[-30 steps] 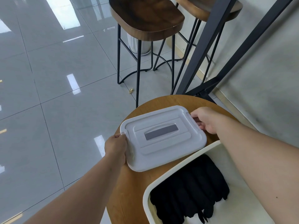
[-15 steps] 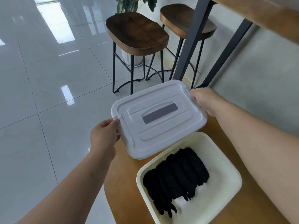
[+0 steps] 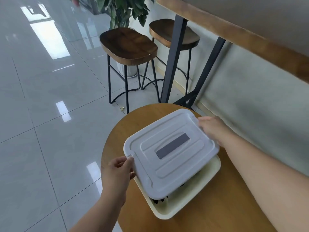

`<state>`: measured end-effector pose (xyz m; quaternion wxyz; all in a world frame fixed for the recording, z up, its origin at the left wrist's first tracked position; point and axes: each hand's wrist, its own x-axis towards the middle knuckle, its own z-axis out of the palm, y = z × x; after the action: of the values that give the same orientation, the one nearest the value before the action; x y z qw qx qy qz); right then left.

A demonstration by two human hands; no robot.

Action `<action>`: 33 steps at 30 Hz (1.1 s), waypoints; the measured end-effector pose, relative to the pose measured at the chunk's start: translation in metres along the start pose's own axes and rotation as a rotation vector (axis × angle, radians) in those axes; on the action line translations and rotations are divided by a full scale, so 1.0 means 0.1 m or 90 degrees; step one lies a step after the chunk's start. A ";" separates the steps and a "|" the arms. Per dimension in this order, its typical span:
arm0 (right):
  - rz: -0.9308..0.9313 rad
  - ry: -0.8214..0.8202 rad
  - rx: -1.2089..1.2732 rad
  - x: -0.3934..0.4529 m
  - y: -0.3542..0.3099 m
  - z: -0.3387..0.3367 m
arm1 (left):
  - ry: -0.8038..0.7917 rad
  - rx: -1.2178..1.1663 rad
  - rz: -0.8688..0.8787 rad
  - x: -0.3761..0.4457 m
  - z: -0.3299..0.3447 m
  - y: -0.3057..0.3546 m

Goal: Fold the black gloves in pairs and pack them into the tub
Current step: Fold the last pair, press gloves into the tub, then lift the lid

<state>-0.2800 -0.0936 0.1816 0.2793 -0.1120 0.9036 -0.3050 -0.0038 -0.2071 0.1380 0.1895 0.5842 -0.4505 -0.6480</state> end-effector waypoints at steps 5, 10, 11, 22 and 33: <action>0.022 -0.034 -0.012 -0.15 0.23 -0.01 | 0.028 0.019 0.002 -0.11 0.02 -0.24; 0.012 -0.035 -0.037 -0.22 0.35 0.03 | 0.043 0.035 0.010 -0.17 0.03 -0.39; 0.009 -0.033 -0.037 -0.23 0.37 0.04 | 0.046 0.040 0.011 -0.17 0.03 -0.42; 0.015 -0.042 -0.072 -0.25 0.52 0.08 | 0.063 0.081 0.025 -0.27 0.06 -0.56; -0.020 -0.049 -0.100 -0.19 0.60 0.17 | 0.069 0.076 0.005 -0.25 0.07 -0.66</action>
<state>-0.2573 -0.0472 0.1418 0.2995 -0.1591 0.9114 -0.2329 0.0145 -0.1509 0.0984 0.1810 0.6271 -0.4794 -0.5866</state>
